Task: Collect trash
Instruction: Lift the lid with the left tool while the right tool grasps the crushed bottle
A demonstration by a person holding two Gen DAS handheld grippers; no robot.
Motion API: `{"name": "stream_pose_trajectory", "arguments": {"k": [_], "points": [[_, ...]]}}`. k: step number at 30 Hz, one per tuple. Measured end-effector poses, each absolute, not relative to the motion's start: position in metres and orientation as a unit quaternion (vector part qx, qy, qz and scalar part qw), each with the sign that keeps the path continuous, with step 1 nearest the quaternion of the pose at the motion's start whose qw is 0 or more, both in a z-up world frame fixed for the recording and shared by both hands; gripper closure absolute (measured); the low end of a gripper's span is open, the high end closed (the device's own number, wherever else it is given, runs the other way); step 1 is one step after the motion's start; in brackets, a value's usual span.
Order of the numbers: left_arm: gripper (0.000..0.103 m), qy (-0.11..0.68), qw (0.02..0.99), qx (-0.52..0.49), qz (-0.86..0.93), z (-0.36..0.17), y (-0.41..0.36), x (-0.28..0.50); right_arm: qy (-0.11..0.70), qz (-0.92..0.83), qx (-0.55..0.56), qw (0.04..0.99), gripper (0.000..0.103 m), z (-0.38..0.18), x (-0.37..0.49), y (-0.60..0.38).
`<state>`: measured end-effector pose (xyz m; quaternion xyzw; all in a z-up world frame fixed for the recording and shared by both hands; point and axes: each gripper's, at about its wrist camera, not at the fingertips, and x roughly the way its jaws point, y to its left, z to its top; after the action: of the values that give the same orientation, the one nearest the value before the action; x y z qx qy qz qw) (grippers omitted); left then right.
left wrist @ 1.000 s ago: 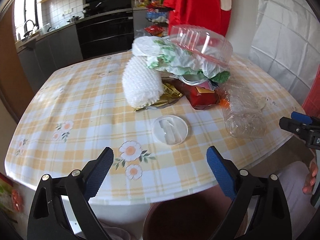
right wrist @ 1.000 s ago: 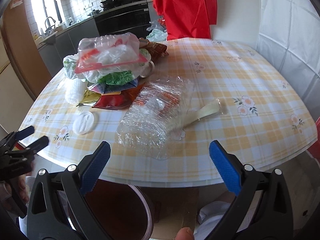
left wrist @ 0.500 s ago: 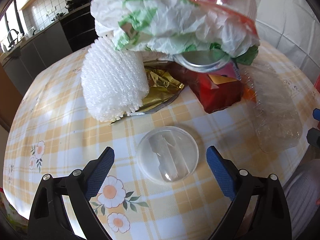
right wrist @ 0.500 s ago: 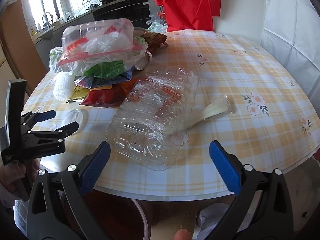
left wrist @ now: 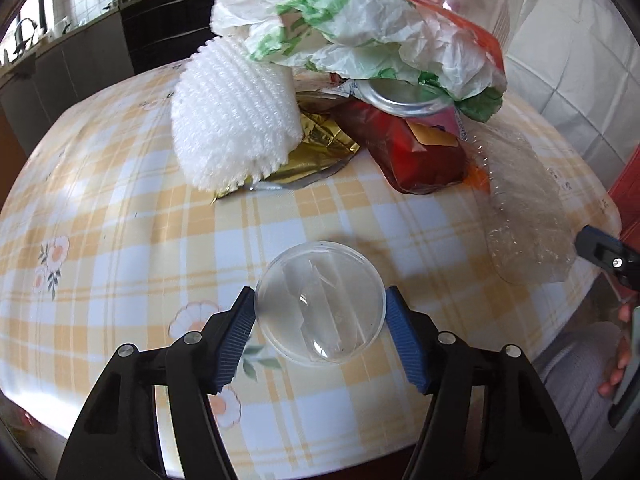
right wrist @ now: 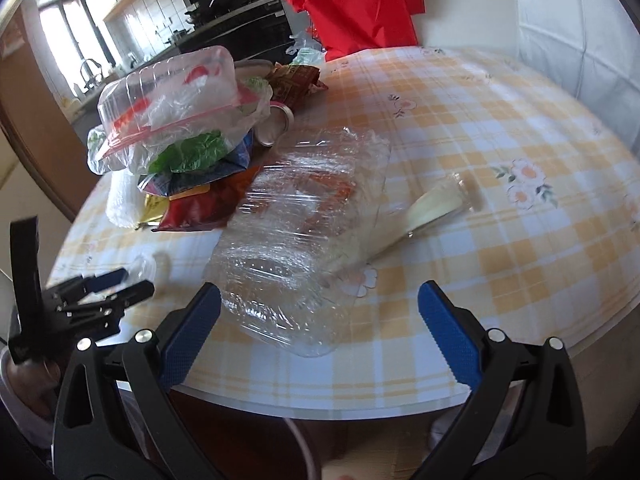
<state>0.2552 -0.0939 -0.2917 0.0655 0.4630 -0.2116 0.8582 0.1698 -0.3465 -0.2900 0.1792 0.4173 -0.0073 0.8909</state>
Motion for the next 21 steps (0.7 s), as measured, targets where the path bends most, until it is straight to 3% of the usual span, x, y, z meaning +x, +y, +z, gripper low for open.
{"name": "stream_pose_trajectory", "arguments": {"k": [6, 10, 21], "points": [[0.039, 0.453, 0.864, 0.014, -0.219, -0.286, -0.068, 0.238, 0.413, 0.007, 0.261, 0.873, 0.006, -0.305, 0.176, -0.355], [0.039, 0.448, 0.860, -0.033, -0.244, -0.285, -0.054, 0.223, 0.410, 0.007, 0.256, 0.875, 0.013, -0.306, 0.181, -0.353], [0.039, 0.449, 0.854, -0.029, -0.261, -0.287, -0.077, 0.198, 0.406, 0.023, 0.299, 0.863, 0.016, -0.309, 0.180, -0.359]]}}
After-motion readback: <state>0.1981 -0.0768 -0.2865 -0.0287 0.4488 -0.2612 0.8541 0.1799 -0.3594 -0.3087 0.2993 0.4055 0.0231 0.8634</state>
